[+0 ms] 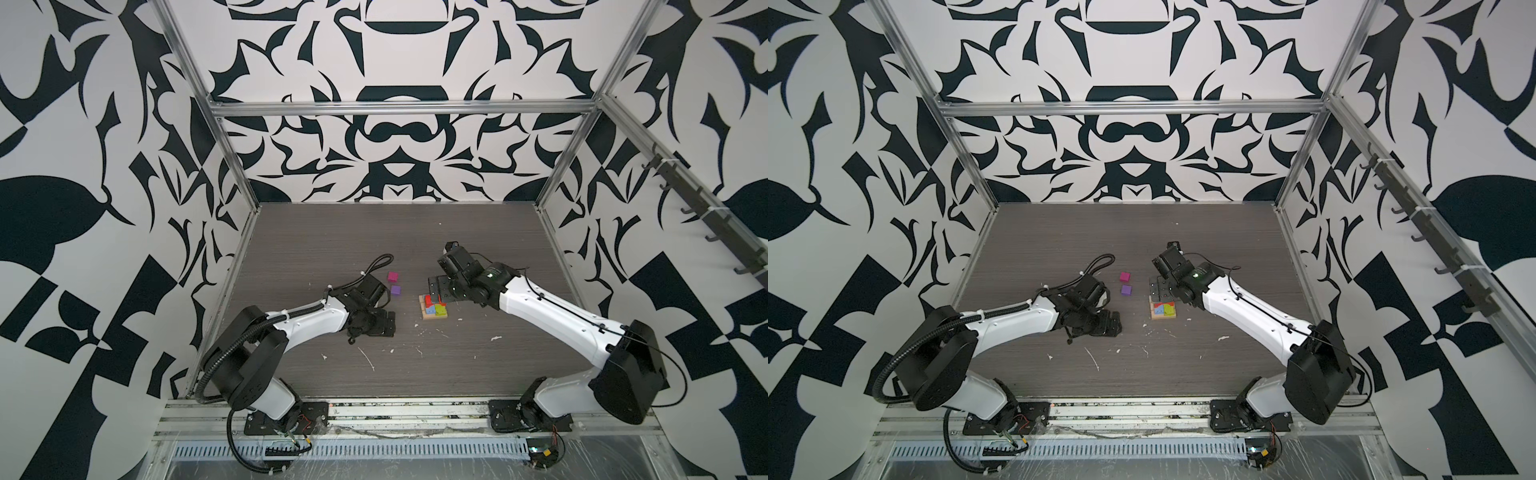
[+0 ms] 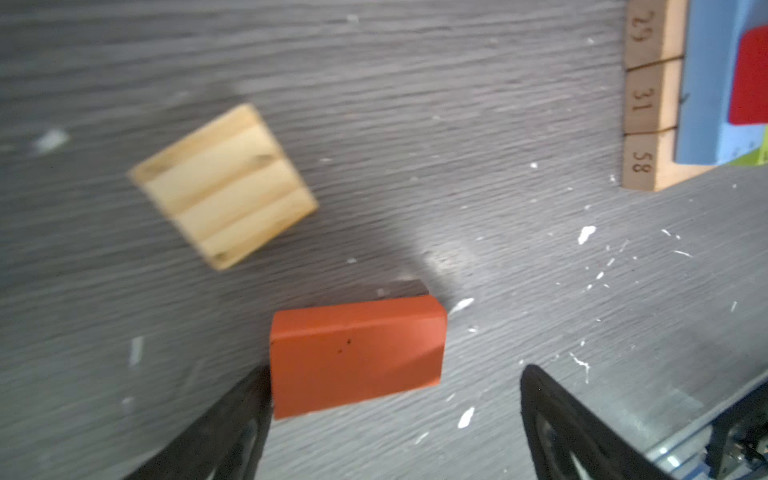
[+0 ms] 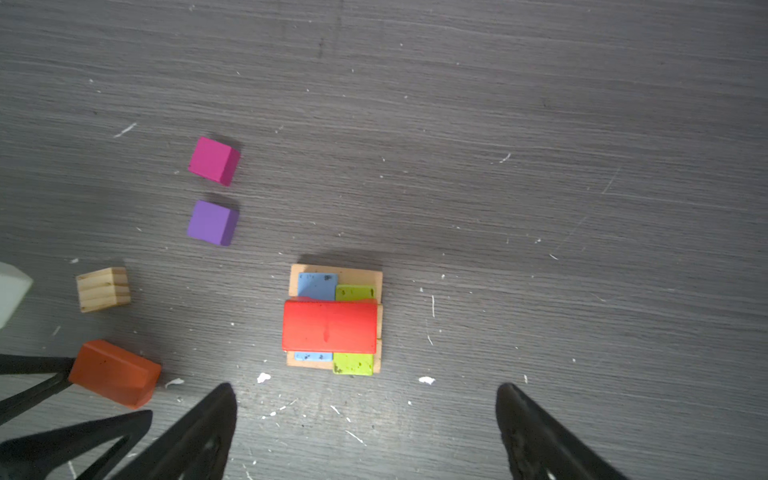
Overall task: Build the wood block tower
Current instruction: 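Move the right gripper across to the orange block while the left gripper draws back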
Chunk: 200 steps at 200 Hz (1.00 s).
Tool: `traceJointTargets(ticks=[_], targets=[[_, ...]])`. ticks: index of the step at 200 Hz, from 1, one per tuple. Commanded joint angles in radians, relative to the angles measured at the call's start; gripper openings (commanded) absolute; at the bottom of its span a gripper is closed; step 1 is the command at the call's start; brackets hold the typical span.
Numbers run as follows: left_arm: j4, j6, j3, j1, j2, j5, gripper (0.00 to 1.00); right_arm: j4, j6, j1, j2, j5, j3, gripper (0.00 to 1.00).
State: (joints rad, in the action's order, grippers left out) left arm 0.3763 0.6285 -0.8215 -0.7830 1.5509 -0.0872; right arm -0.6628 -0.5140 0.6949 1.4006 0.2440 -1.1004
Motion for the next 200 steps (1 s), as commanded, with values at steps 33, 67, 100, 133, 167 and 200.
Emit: traceJointTargets(ticks=[33, 67, 100, 133, 167, 200], targets=[[-0.040, 0.076, -0.065, -0.058, 0.059, -0.041, 0.95, 0.003, -0.060, -0.001, -0.045, 0.023, 0.033, 1.00], [-0.006, 0.067, -0.092, -0.058, 0.048, -0.041, 0.96, -0.003, -0.071, 0.018, -0.052, 0.017, 0.037, 1.00], [0.026, 0.043, -0.119, -0.044, 0.020, -0.052, 0.99, -0.024, -0.130, 0.077, -0.053, 0.033, 0.030, 0.98], [0.119, 0.016, -0.157, 0.004, 0.003, -0.013, 0.99, -0.049, -0.174, 0.151, -0.025, 0.067, 0.020, 0.97], [0.165, 0.003, -0.151, 0.072, -0.032, -0.022, 0.99, -0.059, -0.211, 0.221, 0.009, 0.095, -0.005, 0.95], [0.199, -0.001, -0.129, 0.151, -0.069, -0.017, 1.00, -0.038, -0.248, 0.274, 0.060, 0.094, -0.029, 0.94]])
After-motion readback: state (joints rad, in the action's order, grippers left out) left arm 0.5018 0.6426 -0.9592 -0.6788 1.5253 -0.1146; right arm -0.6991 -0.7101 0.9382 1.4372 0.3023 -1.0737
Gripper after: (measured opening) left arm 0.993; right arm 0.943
